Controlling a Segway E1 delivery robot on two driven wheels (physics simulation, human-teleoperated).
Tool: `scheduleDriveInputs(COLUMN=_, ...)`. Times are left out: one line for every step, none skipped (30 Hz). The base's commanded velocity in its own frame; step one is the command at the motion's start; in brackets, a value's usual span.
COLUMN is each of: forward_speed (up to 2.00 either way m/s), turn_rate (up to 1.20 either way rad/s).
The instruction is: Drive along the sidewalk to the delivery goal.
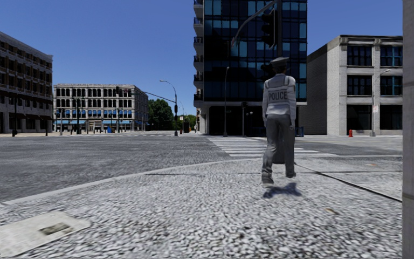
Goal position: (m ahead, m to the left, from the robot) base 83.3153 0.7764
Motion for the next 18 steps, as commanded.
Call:
scheduleDriveInputs(forward_speed=0.96, turn_rate=-0.23)
scheduleDriveInputs(forward_speed=0.96, turn_rate=-0.23)
scheduleDriveInputs(forward_speed=0.96, turn_rate=-0.23)
scheduleDriveInputs(forward_speed=0.96, turn_rate=-0.23)
scheduleDriveInputs(forward_speed=0.96, turn_rate=-0.23)
scheduleDriveInputs(forward_speed=0.96, turn_rate=-0.23)
scheduleDriveInputs(forward_speed=0.96, turn_rate=-0.23)
scheduleDriveInputs(forward_speed=0.96, turn_rate=-0.23)
scheduleDriveInputs(forward_speed=0.96, turn_rate=-0.23)
scheduleDriveInputs(forward_speed=0.96, turn_rate=-0.23)
scheduleDriveInputs(forward_speed=0.96, turn_rate=-0.25)
scheduleDriveInputs(forward_speed=0.96, turn_rate=-0.25)
scheduleDriveInputs(forward_speed=0.96, turn_rate=-0.26)
scheduleDriveInputs(forward_speed=0.96, turn_rate=-0.27)
scheduleDriveInputs(forward_speed=0.96, turn_rate=-0.27)
scheduleDriveInputs(forward_speed=0.96, turn_rate=-0.27)
scheduleDriveInputs(forward_speed=0.96, turn_rate=-0.28)
scheduleDriveInputs(forward_speed=0.96, turn_rate=-0.29)
